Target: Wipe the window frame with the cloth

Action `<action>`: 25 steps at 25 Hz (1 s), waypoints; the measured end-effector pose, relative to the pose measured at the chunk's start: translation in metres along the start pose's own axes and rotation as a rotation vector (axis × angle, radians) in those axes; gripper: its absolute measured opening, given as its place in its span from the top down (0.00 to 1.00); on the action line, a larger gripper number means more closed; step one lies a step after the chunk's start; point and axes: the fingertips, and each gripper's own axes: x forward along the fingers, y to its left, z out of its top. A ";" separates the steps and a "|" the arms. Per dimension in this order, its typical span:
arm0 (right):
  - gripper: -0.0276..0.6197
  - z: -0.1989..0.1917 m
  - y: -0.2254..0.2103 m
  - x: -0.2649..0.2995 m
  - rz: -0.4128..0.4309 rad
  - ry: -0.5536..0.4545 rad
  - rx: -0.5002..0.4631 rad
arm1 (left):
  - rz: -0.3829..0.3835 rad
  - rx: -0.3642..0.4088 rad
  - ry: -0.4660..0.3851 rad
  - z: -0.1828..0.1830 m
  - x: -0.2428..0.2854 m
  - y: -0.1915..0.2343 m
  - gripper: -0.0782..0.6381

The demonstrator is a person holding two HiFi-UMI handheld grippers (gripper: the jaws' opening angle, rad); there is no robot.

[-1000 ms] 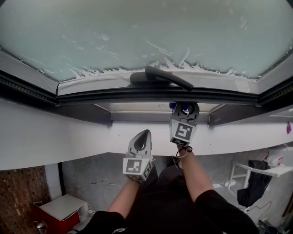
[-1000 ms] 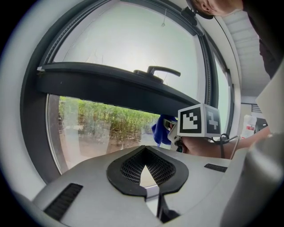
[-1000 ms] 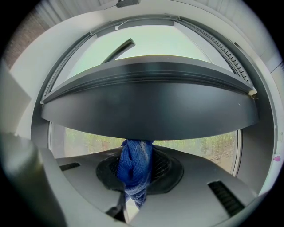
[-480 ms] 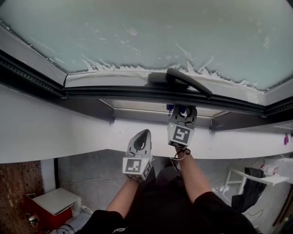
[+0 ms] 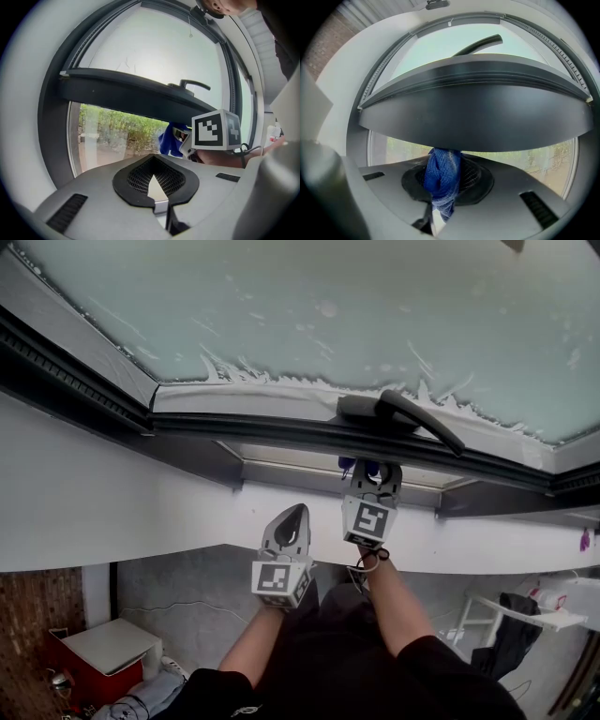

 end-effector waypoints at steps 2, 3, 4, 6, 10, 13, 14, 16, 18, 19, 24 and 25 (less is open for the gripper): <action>0.90 0.000 0.008 0.002 0.004 -0.001 -0.001 | 0.005 0.000 -0.003 0.001 -0.002 0.007 0.88; 0.90 0.000 0.011 0.003 0.006 -0.002 0.000 | 0.008 -0.001 -0.004 0.001 -0.003 0.011 0.88; 0.90 0.001 0.015 0.004 0.007 -0.003 0.001 | 0.010 -0.002 -0.004 0.001 -0.004 0.015 0.88; 0.90 0.002 0.023 0.007 0.012 -0.003 0.001 | 0.016 -0.004 -0.004 0.001 -0.006 0.023 0.88; 0.90 0.004 0.038 0.010 0.023 -0.003 -0.004 | 0.025 -0.012 -0.007 0.002 -0.009 0.037 0.88; 0.90 0.005 0.048 0.013 0.030 -0.001 -0.006 | 0.030 -0.017 -0.009 0.002 -0.012 0.046 0.88; 0.90 0.005 0.052 0.014 0.033 0.000 -0.007 | 0.032 -0.018 -0.010 0.003 -0.013 0.049 0.88; 0.90 0.006 0.060 0.016 0.038 0.003 -0.010 | 0.033 -0.019 -0.011 0.003 -0.014 0.056 0.88; 0.90 0.007 0.068 0.018 0.044 0.002 -0.014 | 0.034 -0.018 -0.015 0.005 -0.016 0.063 0.88; 0.90 0.008 0.073 0.020 0.048 0.000 -0.015 | 0.035 -0.016 -0.017 0.006 -0.017 0.066 0.88; 0.90 0.011 0.094 0.024 0.062 -0.008 -0.010 | 0.047 -0.015 -0.022 0.009 -0.023 0.085 0.88; 0.90 0.012 0.097 0.025 0.063 -0.007 -0.010 | 0.047 -0.014 -0.023 0.009 -0.023 0.088 0.88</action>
